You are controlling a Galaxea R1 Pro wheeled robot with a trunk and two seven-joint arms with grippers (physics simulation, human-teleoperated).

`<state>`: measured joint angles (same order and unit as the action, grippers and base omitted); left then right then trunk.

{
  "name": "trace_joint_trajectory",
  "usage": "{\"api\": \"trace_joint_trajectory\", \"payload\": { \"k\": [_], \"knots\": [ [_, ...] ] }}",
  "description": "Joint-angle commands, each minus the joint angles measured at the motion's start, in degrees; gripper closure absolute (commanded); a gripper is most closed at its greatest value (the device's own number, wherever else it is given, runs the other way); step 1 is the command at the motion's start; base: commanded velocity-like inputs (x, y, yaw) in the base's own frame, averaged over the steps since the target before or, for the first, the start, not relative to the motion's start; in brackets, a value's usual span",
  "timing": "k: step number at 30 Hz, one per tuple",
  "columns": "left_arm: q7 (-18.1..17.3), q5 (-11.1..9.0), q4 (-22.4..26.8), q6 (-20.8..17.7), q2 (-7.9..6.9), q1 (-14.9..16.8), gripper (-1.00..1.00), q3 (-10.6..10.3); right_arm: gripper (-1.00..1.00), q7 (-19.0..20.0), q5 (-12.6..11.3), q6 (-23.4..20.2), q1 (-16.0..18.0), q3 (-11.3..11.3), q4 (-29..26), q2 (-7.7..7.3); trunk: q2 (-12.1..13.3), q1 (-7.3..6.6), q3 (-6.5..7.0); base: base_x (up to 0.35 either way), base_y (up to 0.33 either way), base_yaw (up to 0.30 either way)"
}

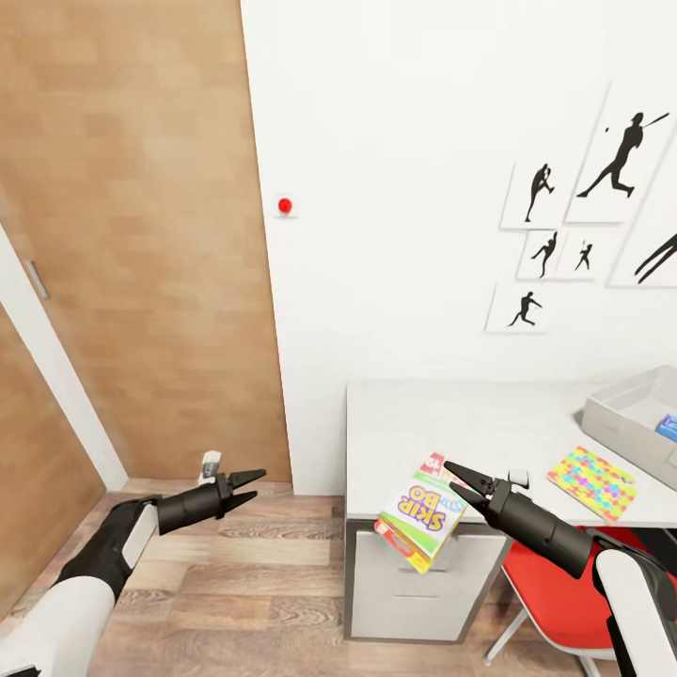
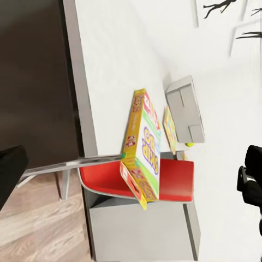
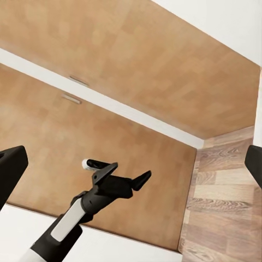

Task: Put all the toys in the child's room - the three board games (two on the bed and one on the table), the two jigsaw puzzles on the table, and the tennis ball on the table - inside the toy box on the table in the child's room.

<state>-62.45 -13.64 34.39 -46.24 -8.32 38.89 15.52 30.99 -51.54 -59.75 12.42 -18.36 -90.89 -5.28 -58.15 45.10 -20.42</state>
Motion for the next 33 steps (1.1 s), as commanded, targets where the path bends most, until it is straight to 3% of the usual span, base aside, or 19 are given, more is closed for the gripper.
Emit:
{"api": "trace_joint_trajectory", "payload": {
  "k": [1,4,20,33],
  "knots": [
    [-0.03,-0.15,-0.03,-0.28,0.28,0.04,-1.00,0.03,-1.00,0.48,0.38,-0.25,0.06,-0.08,-0.01,0.03,-0.46,0.23,-0.25,0.000,0.000,0.000],
    [0.44,-0.14,-0.10,0.32,1.10,0.04,-1.00,-0.02,-1.00,0.48,0.38,-0.25,0.06,-0.09,0.00,0.03,-1.67,0.89,-0.79,0.000,0.000,0.000],
    [1.65,0.15,-0.24,1.78,5.45,-0.21,-1.00,-0.15,-1.00,0.45,0.47,-0.25,-0.25,-0.09,0.01,0.09,-1.67,0.89,-0.79,-0.054,-0.050,0.000],
    [2.24,1.12,-1.23,2.88,6.04,-0.31,-1.00,-0.14,-1.00,0.27,0.47,-0.25,-0.30,-0.09,0.01,0.17,-1.67,0.89,-0.79,-0.168,-0.042,0.000]
  ]
}}
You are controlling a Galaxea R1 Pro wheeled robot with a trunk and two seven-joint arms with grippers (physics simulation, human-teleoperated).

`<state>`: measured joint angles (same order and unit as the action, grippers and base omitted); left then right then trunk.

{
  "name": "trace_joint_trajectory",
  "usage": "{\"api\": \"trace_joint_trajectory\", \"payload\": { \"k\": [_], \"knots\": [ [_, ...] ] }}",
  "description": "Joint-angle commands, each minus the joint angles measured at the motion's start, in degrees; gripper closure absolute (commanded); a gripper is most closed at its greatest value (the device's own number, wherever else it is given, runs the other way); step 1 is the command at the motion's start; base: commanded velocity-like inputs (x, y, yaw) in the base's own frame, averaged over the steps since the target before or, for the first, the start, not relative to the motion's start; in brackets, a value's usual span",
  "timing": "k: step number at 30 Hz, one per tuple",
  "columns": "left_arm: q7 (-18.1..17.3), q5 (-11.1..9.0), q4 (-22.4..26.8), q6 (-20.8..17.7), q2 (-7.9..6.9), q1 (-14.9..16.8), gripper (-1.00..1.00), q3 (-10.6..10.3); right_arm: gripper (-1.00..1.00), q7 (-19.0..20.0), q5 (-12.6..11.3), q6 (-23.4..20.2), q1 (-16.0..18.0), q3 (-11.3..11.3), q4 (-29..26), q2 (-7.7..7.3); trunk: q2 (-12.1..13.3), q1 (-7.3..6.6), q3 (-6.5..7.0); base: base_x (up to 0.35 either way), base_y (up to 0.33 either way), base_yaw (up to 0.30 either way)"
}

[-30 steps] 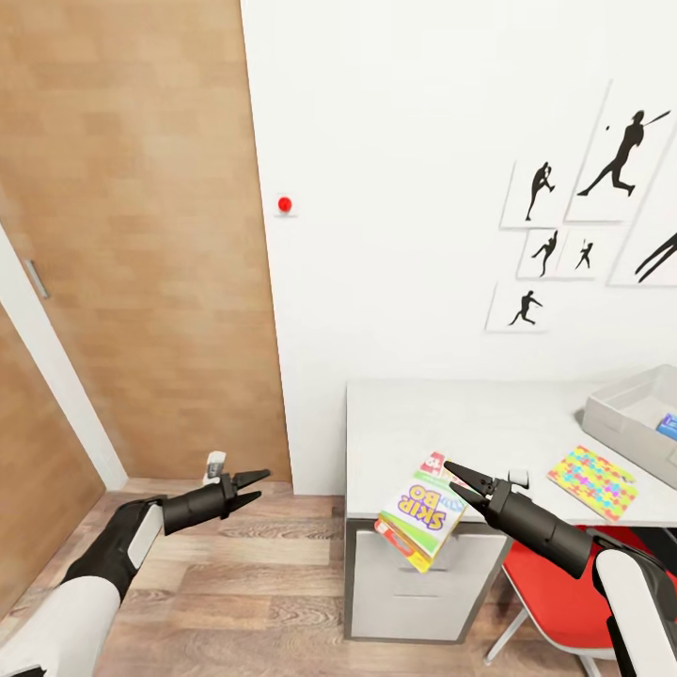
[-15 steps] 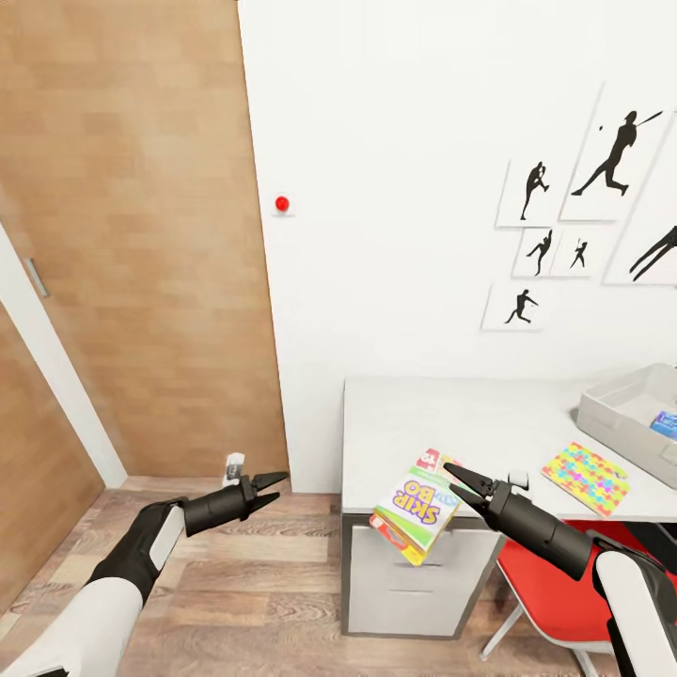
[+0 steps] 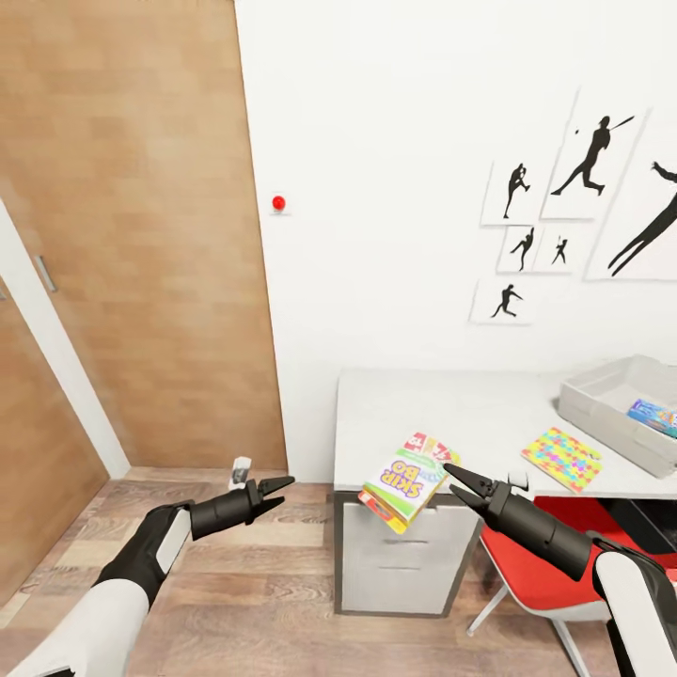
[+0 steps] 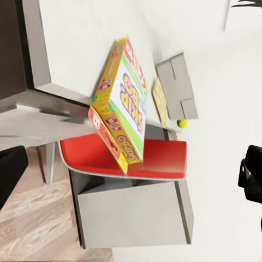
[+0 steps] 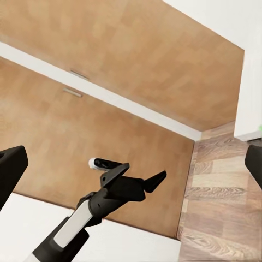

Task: Put all the toys in the child's room - the three board games (two on the bed and one on the table), the two jigsaw puzzles on the table, and the tennis ball on the table - inside the toy box on the table in the child's room.

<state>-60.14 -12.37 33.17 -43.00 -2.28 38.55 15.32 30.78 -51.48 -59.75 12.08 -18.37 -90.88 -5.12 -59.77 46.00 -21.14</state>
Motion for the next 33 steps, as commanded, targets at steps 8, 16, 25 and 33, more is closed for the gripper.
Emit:
{"api": "trace_joint_trajectory", "payload": {
  "k": [8,16,25,33],
  "knots": [
    [-0.02,-0.12,-0.18,-0.34,0.22,0.04,-1.00,0.05,-1.00,0.43,0.42,-0.25,0.03,-0.08,0.00,-0.06,-0.05,-0.02,-0.07,-0.089,0.003,0.000],
    [-0.05,-0.12,-0.21,-0.34,0.62,0.04,-1.00,0.06,-1.00,0.43,0.42,-0.25,-0.03,-0.08,0.00,-0.06,-0.05,-0.02,-0.07,-0.080,0.027,0.000],
    [-0.07,-0.12,-0.21,-0.37,0.63,0.05,-1.00,0.06,-1.00,0.49,0.40,-0.25,-0.02,-0.13,-0.02,-0.01,-0.05,-0.02,-0.07,-0.004,0.001,0.000],
    [0.00,-0.12,-0.21,-0.34,0.70,0.04,-1.00,0.06,-1.00,0.93,-3.96,-0.25,-0.10,-1.10,-0.08,-0.15,-2.45,1.30,-1.14,0.000,0.000,0.000]
  ]
}}
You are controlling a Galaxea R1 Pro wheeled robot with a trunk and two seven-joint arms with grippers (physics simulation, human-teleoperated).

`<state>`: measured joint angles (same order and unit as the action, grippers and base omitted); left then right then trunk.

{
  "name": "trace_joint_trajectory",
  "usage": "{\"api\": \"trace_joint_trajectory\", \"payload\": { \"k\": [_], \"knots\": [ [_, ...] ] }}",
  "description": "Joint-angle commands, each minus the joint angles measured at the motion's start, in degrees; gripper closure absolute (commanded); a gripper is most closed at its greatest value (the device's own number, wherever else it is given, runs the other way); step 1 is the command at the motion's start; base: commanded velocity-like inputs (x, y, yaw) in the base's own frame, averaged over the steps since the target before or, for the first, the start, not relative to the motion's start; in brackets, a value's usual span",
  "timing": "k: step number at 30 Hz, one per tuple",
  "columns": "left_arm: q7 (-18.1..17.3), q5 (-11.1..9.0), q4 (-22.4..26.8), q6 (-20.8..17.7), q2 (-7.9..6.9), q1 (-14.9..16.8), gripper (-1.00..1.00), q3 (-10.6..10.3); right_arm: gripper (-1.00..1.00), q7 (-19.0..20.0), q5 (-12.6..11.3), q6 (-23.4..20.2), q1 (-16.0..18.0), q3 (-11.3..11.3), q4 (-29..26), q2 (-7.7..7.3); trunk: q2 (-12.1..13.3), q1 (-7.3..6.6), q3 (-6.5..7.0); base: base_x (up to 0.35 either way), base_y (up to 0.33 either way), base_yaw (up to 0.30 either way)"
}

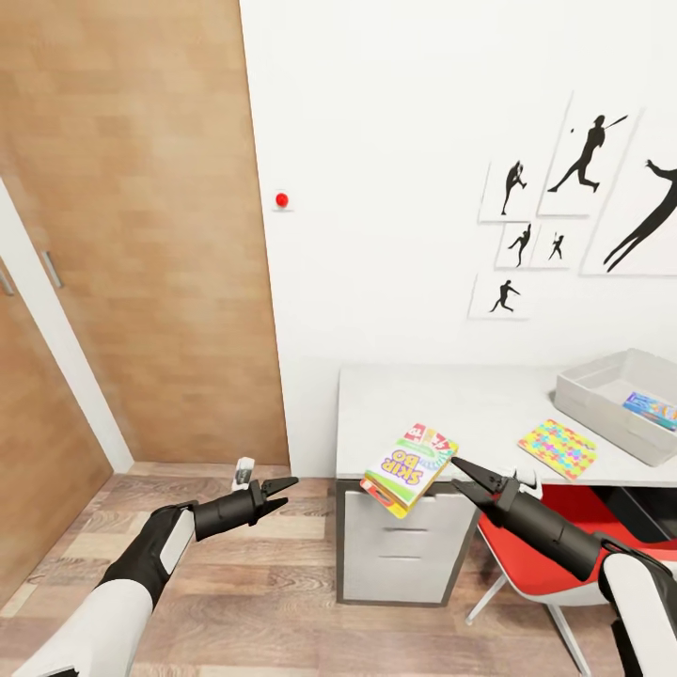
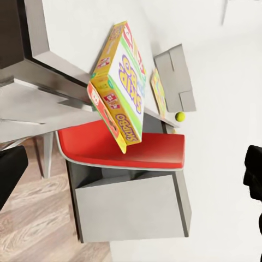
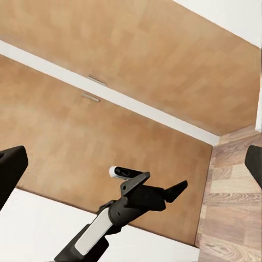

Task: Put all the toys in the child's room - the three board games (two on the bed and one on the table), the two jigsaw puzzles on the table, and the tennis ball on the table - inside the toy box on the table in the child's room.

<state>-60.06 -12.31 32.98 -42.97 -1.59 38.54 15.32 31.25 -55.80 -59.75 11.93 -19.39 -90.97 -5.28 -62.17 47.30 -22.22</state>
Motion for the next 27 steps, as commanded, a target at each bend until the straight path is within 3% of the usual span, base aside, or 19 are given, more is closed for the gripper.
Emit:
{"api": "trace_joint_trajectory", "payload": {
  "k": [1,6,10,27],
  "knots": [
    [-0.07,-0.17,-0.02,-0.37,0.00,0.04,-1.00,0.06,-1.00,0.46,-0.55,-0.25,0.07,-0.11,0.00,-0.03,-0.46,0.23,-0.25,0.000,0.000,0.000],
    [-0.06,-0.17,-0.02,-0.36,0.00,0.04,-1.00,0.06,-1.00,0.48,-9.65,-0.25,-0.09,-0.52,0.00,-1.47,-2.46,1.33,-1.15,0.000,0.000,0.000],
    [-0.06,-0.17,-0.02,-0.36,0.00,0.04,-1.00,0.06,-1.00,0.45,-13.03,-0.25,-0.88,-0.64,0.00,-3.31,-4.07,2.21,-1.86,0.000,0.000,0.000],
    [-0.06,-0.09,-0.02,-0.36,0.12,0.04,-1.00,0.06,-1.00,0.39,-14.24,-0.25,-1.29,-0.56,0.00,-4.04,-10.89,5.94,-4.92,0.000,0.000,0.000]
  ]
}}
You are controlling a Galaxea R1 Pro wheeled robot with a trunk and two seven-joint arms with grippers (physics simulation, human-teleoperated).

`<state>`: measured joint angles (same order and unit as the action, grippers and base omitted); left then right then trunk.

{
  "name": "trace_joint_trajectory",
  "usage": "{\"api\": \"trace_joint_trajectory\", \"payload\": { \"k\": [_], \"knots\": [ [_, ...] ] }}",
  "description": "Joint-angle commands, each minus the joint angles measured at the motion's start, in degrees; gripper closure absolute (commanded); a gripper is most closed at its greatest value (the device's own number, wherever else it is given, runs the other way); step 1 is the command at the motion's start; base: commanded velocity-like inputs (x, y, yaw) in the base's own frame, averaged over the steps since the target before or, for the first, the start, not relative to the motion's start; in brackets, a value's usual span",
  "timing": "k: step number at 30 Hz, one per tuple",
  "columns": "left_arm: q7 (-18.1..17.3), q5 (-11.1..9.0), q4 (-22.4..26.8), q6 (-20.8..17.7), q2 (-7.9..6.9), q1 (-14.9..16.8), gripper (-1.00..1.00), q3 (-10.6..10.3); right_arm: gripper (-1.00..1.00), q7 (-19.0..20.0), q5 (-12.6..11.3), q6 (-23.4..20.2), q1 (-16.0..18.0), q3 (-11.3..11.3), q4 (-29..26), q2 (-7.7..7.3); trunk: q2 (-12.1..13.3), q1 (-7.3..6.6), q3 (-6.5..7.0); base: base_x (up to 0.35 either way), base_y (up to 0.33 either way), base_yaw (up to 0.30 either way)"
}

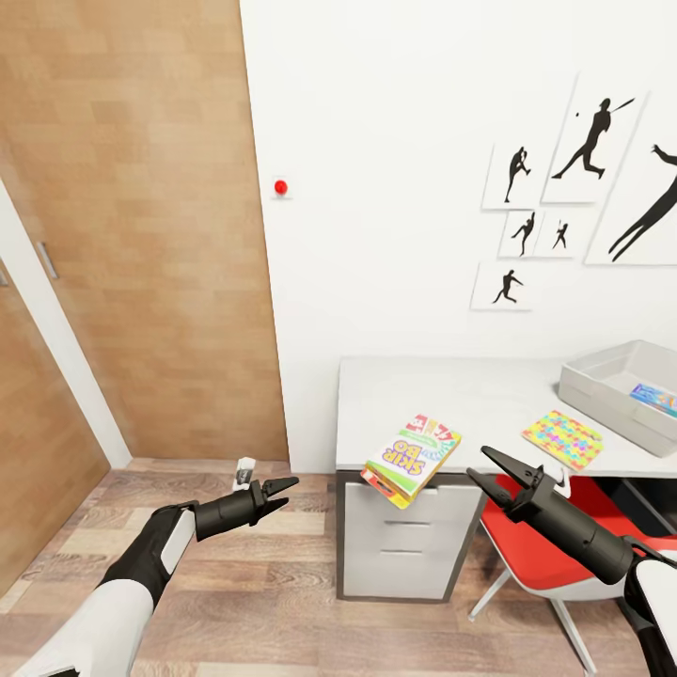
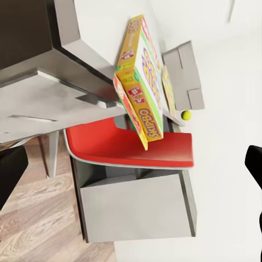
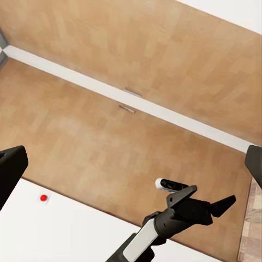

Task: Put all the toys in the child's room - the three board games (two on the bed and one on the table), the two jigsaw puzzles on the table, and the tennis ball on the table - inside the toy box on the table in the child's room.

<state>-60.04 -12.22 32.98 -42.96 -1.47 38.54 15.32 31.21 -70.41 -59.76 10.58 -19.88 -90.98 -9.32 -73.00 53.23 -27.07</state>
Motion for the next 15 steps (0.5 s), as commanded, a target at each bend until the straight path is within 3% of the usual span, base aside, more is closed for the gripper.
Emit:
{"api": "trace_joint_trajectory", "payload": {
  "k": [1,8,15],
  "knots": [
    [-0.07,-0.18,-0.02,-0.37,0.00,0.04,-1.00,0.06,-1.00,0.43,0.36,-0.24,0.05,-0.05,0.01,0.01,-0.45,0.22,-0.24,0.000,0.000,0.000],
    [-0.07,-0.18,-0.02,-0.37,-0.03,0.04,-1.00,0.06,-1.00,0.58,0.18,-0.24,-0.03,-0.09,0.01,0.29,-2.05,1.10,-0.96,0.000,0.000,0.000],
    [-0.07,-0.18,-0.02,-0.37,0.02,0.04,-1.00,0.06,-1.00,4.69,-2.49,-0.24,-1.51,-0.22,0.01,-0.01,-2.05,1.10,-0.96,0.000,0.000,0.000]
  ]
}}
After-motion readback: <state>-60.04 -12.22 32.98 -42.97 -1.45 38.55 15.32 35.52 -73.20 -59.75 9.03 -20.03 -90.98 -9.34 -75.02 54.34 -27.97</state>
